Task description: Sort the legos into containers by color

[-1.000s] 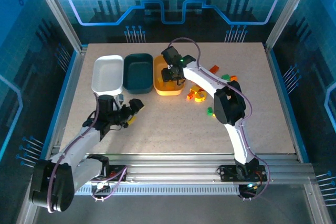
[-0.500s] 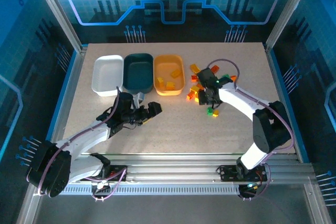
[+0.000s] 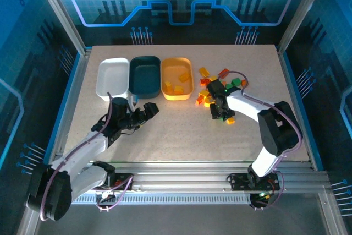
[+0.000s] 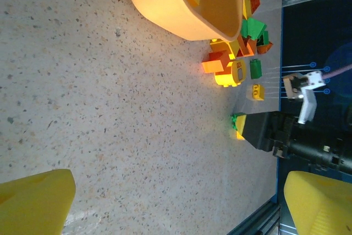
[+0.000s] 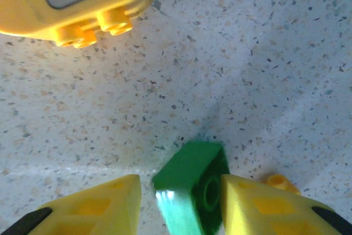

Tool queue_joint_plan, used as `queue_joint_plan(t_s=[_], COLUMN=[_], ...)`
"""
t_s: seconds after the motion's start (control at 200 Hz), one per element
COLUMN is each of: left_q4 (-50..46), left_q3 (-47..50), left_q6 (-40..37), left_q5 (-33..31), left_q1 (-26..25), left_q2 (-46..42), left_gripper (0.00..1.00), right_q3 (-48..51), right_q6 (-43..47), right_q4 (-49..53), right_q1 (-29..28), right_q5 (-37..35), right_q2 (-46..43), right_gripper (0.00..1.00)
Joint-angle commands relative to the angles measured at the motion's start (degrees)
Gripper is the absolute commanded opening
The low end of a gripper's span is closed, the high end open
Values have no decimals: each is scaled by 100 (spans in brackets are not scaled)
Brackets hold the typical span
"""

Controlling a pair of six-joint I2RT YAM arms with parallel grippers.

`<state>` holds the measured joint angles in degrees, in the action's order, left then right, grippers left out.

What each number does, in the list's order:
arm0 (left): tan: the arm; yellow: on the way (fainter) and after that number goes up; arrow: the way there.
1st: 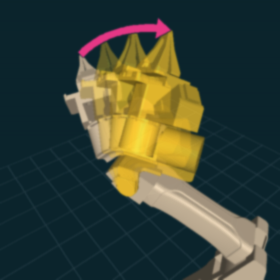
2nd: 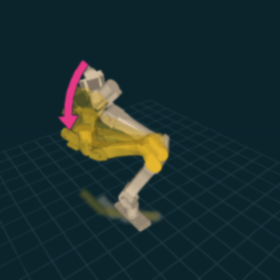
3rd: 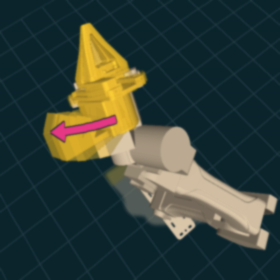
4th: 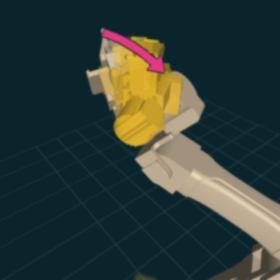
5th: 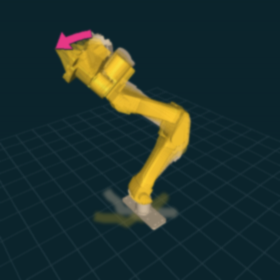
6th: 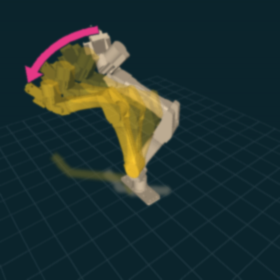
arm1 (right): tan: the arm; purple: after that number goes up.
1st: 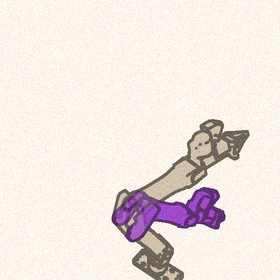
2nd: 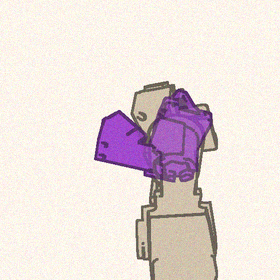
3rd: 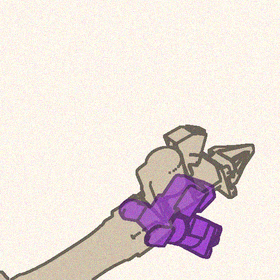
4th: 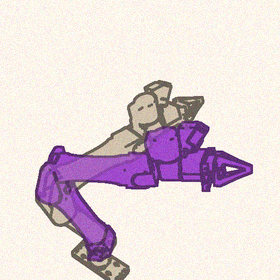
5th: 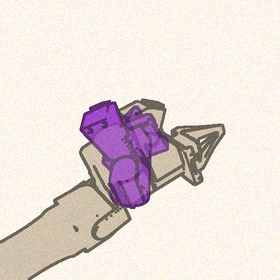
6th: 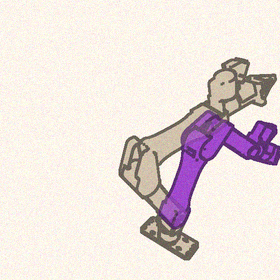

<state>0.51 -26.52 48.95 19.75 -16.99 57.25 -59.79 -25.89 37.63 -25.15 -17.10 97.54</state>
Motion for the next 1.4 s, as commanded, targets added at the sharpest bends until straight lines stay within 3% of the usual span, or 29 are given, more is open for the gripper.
queue_joint_plan(t_s=[0.0, 0.42, 0.635, 0.79, 0.96, 1.321, 1.396], left_q4=[-333, -761, -1074, -1588, -128, 119, 153], left_q3=[188, 75, -41, -140, 721, 578, 545], left_q6=[-119, -339, -394, -37, 1151, 775, 730], left_q5=[-15, 16, 0, -336, 451, 1483, 1566], left_q1=[111, 351, 839, 1569, 2565, 2647, 2636], left_q2=[-357, -704, -868, -883, -880, -486, -505], left_gripper=[99, 99, 99, 99, 99, 99, 99], right_q3=[-164, -180, -710, -1852, -3862, -7434, -7911], right_q6=[31, 22, -86, -222, -41, 191, 185], right_q4=[-22, -76, 33, -231, -458, 257, 473], right_q1=[-17, -107, -545, -1306, -2065, -2139, -2126], right_q5=[73, 14, 112, 428, 507, 1167, 1188], right_q2=[202, -74, -384, 231, 1748, 4262, 4531], right_gripper=[41, 27, 26, 27, 28, 28, 34])
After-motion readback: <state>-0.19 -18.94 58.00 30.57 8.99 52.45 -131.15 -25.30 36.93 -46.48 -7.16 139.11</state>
